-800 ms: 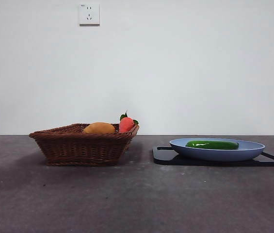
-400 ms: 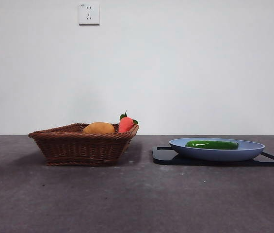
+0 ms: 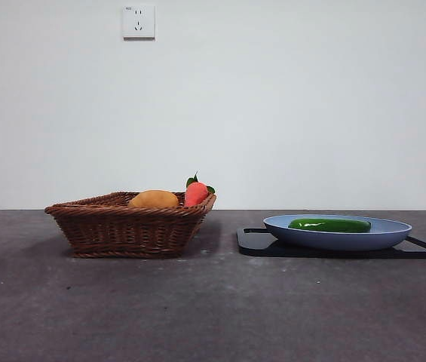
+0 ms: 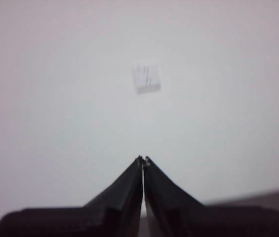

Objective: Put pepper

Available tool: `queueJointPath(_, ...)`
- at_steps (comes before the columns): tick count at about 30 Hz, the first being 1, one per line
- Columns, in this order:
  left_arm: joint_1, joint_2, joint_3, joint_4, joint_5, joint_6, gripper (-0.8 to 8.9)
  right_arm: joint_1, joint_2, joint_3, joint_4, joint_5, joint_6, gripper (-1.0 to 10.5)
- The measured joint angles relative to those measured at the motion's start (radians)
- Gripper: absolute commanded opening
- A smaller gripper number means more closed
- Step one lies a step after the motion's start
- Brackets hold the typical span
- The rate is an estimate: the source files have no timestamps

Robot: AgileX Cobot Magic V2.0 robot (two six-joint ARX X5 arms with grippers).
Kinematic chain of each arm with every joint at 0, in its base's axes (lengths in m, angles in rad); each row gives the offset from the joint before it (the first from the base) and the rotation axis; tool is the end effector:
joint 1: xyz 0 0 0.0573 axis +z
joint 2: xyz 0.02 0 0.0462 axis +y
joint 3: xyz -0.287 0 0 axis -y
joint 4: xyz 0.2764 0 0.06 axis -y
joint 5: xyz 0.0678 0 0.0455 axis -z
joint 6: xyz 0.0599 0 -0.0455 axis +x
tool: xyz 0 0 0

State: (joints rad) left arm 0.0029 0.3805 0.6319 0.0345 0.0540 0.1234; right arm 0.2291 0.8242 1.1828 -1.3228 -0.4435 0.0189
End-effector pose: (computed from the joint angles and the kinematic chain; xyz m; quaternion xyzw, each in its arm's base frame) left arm 0.1288 -0.0029 0.3729 0.0651 -0.1437 -0.0165 0.9873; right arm 0.1230 0.0551 0.3672 0.0575 0.4637 0.2880 0.8359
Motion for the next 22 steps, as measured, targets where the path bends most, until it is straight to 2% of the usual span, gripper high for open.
queueJointPath(10, 0.030, -0.203, -0.377, 0.009, 0.000, -0.049, 0.08, 0.000, 0.000, 0.000, 0.000, 0.000, 0.000, 0.1)
queueJointPath(22, 0.041, -0.345, -0.573, 0.011, 0.000, -0.127, 0.08, 0.000, 0.000, 0.000, 0.000, 0.000, 0.000, 0.1)
